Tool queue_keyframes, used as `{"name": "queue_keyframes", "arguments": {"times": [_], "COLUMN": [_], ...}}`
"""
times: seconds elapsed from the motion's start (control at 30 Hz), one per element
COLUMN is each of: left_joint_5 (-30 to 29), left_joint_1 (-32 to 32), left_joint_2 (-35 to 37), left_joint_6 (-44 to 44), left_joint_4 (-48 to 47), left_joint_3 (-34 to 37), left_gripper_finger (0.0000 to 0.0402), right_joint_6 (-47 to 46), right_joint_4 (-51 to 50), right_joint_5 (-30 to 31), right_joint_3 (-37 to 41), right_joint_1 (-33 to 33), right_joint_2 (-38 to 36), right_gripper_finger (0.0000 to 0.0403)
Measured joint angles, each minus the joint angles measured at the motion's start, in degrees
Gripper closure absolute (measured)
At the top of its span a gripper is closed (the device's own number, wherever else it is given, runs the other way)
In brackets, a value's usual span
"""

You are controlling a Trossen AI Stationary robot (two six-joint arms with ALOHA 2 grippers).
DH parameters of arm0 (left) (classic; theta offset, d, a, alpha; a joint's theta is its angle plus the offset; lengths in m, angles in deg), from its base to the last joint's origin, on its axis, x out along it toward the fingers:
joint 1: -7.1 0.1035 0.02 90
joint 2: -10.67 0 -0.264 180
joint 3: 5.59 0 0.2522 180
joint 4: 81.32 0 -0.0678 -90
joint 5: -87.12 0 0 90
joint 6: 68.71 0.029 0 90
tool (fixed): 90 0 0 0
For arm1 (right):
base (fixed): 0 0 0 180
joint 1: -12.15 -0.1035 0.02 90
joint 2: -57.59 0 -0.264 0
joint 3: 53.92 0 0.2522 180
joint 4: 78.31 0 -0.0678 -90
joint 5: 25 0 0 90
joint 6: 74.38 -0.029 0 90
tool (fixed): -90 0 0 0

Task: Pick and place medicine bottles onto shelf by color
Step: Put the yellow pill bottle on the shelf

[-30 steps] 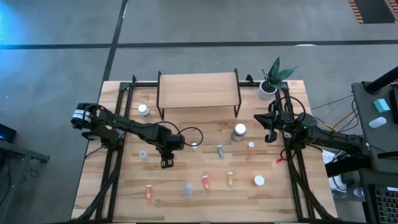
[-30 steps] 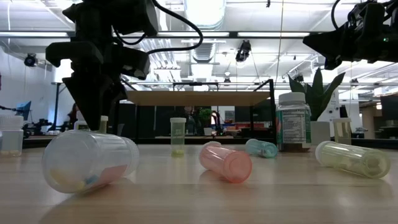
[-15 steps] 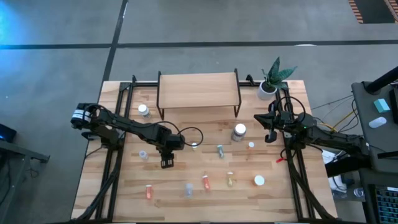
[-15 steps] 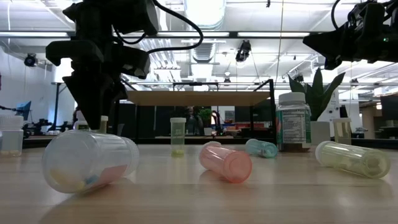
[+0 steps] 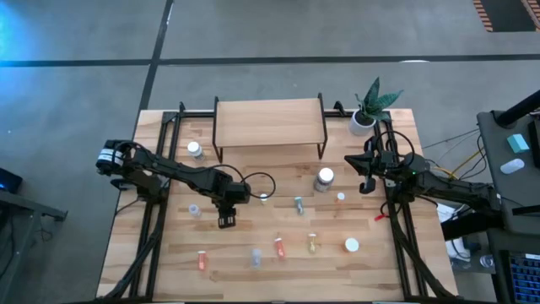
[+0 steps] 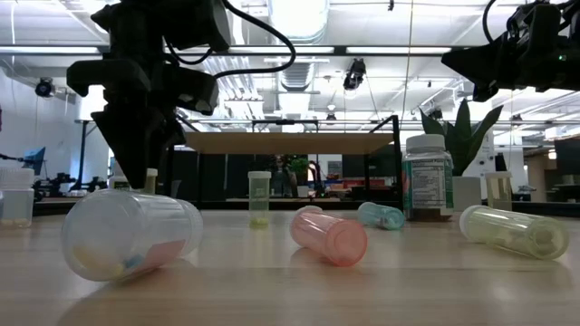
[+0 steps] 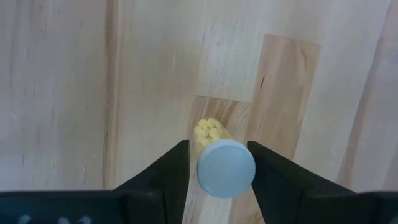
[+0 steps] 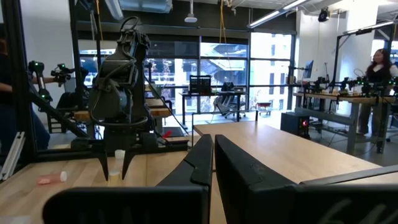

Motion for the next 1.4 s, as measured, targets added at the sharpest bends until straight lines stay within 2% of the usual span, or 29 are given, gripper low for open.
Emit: {"name": "queue_keyframes", "arguments": {"times": [0.67,1.07,1.4], "left_joint_5": [-0.94,-1.25,-0.22], "left_joint_1": [-0.02,-0.02,-0.02], "left_joint_2": [0.02,-3.29,-3.37], "left_joint_6": [-0.15,-0.02,0.00], "left_joint_4": [0.82,1.64,1.73], "left_joint_3": [0.59,0.74,0.68], "left_gripper_finger": [0.0261,0.0261,0.0261], "right_joint_6": [-0.08,0.00,0.00], "right_joint_4": [-0.01,0.00,0.00], "right_joint_5": [0.00,-0.01,-0.02], "right_joint_3": [0.00,0.00,0.00], "right_joint_1": [-0.02,-0.01,-0.01], "right_joint_2": [0.01,0.04,0.04], "right_gripper_finger": [0.0394,0.0394,0.0394]}}
